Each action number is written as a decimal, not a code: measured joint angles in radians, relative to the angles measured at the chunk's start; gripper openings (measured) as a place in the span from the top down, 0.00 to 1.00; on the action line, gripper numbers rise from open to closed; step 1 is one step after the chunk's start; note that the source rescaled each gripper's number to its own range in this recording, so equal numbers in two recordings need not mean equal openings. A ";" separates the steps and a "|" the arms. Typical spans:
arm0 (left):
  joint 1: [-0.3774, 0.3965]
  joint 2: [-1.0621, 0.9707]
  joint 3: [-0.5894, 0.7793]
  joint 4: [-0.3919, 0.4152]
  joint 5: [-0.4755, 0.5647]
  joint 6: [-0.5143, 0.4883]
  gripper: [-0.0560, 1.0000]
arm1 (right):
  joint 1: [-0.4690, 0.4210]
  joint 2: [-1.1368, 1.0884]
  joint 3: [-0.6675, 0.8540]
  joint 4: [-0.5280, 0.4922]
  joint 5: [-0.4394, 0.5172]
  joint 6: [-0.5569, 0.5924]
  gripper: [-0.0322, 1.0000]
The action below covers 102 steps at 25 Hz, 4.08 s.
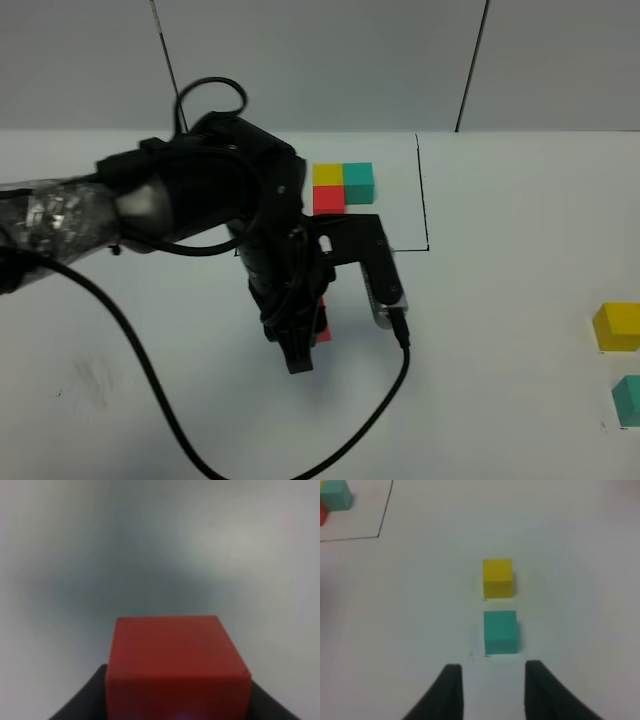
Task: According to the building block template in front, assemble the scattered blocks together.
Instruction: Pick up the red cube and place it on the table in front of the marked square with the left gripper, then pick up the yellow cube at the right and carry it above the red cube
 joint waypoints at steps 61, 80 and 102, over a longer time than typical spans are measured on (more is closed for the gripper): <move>-0.111 -0.069 0.156 0.093 -0.177 -0.219 0.00 | 0.000 0.000 0.000 0.000 0.000 0.000 0.97; 0.412 -0.820 0.279 0.297 0.200 -0.624 0.21 | 0.000 0.000 0.000 0.000 0.000 0.000 0.97; 0.478 -1.895 0.440 0.144 0.258 -0.626 0.52 | 0.000 0.000 0.000 0.000 0.000 0.000 0.97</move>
